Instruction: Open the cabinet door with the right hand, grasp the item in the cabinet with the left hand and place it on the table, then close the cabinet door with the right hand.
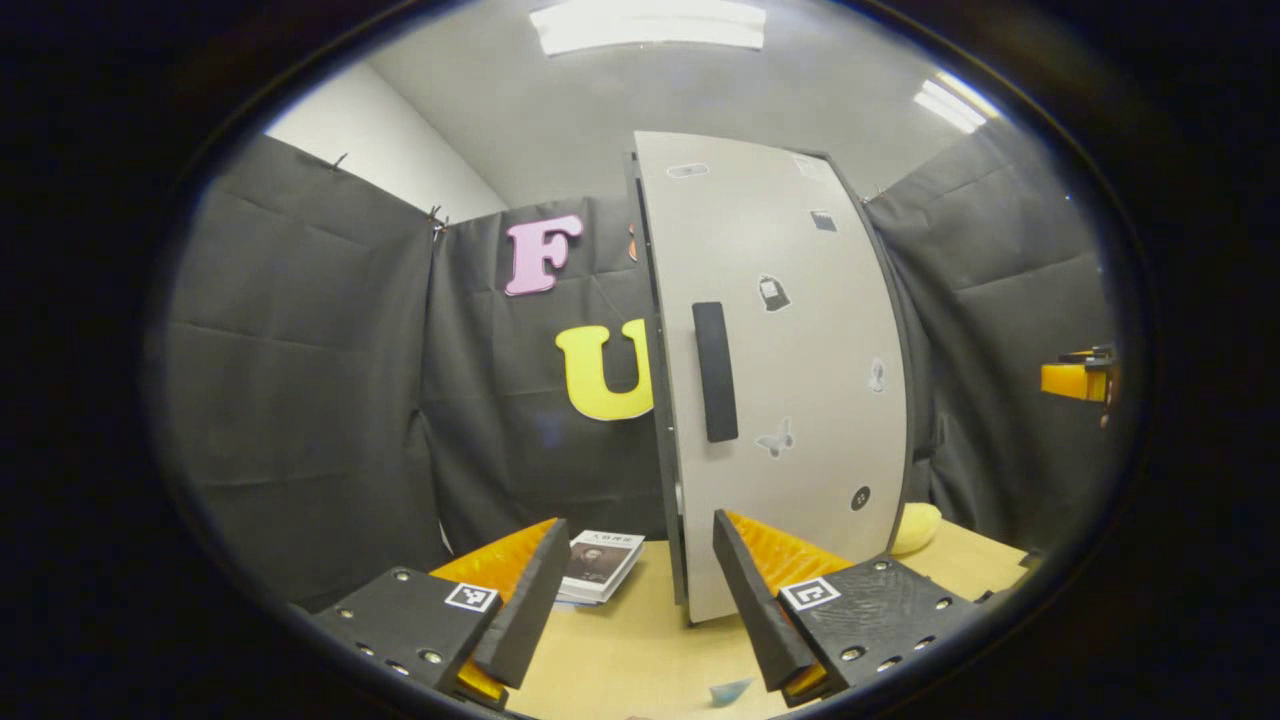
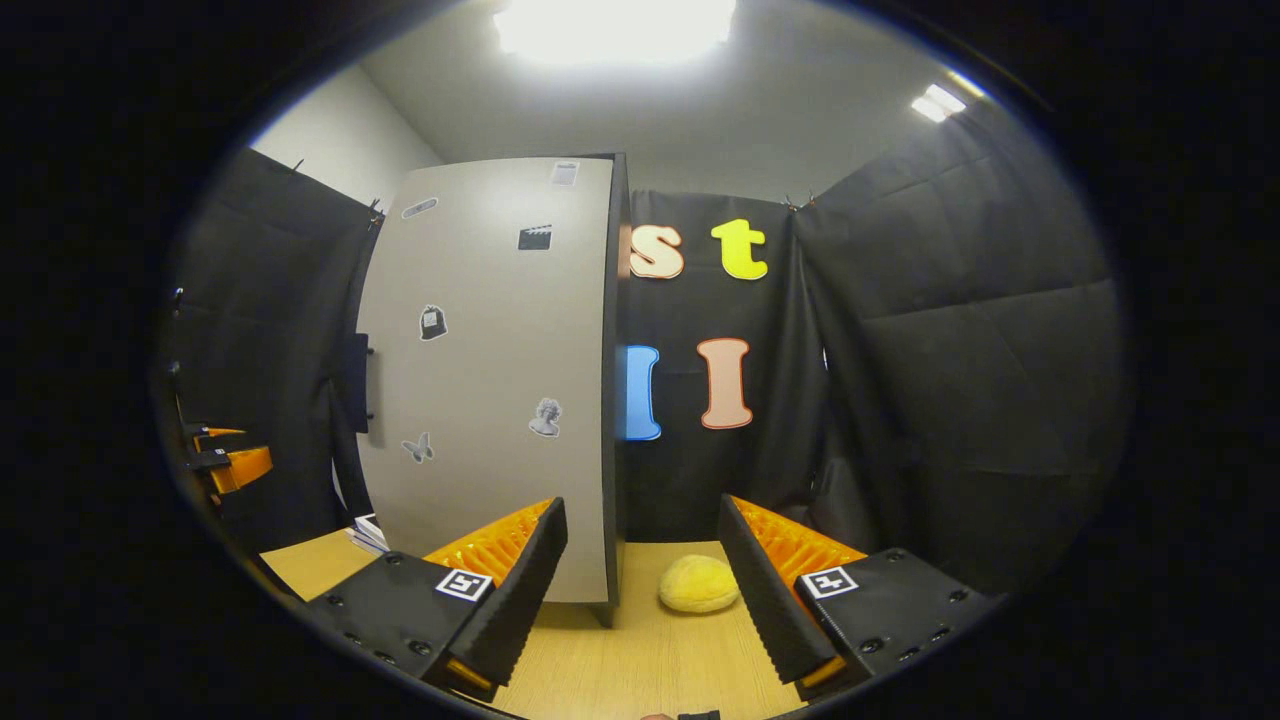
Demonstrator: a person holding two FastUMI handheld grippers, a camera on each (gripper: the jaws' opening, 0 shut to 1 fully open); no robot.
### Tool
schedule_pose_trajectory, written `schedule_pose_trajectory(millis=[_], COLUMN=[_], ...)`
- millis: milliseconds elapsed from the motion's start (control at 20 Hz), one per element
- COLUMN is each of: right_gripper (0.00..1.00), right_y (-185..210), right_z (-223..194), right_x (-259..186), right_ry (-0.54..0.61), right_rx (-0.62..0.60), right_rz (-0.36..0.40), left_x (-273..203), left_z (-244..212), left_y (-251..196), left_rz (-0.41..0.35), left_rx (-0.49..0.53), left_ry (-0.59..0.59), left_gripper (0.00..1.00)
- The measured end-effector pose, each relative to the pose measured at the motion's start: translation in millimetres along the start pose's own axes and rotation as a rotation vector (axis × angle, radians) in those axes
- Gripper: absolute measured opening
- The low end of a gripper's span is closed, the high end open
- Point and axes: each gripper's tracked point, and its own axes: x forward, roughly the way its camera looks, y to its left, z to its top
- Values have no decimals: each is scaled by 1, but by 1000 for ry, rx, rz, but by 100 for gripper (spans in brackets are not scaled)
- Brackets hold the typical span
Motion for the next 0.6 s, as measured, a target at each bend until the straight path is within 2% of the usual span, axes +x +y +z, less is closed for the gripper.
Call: schedule_pose_trajectory(millis=[600], right_gripper=[96], right_y=[1], right_z=[1], right_x=[1], right_ry=[-11], right_rx=[21], right_rz=[-16], left_x=[-3], left_z=[0], left_y=[12], left_rz=[18], left_rx=[6], left_ry=[-8], left_gripper=[87])
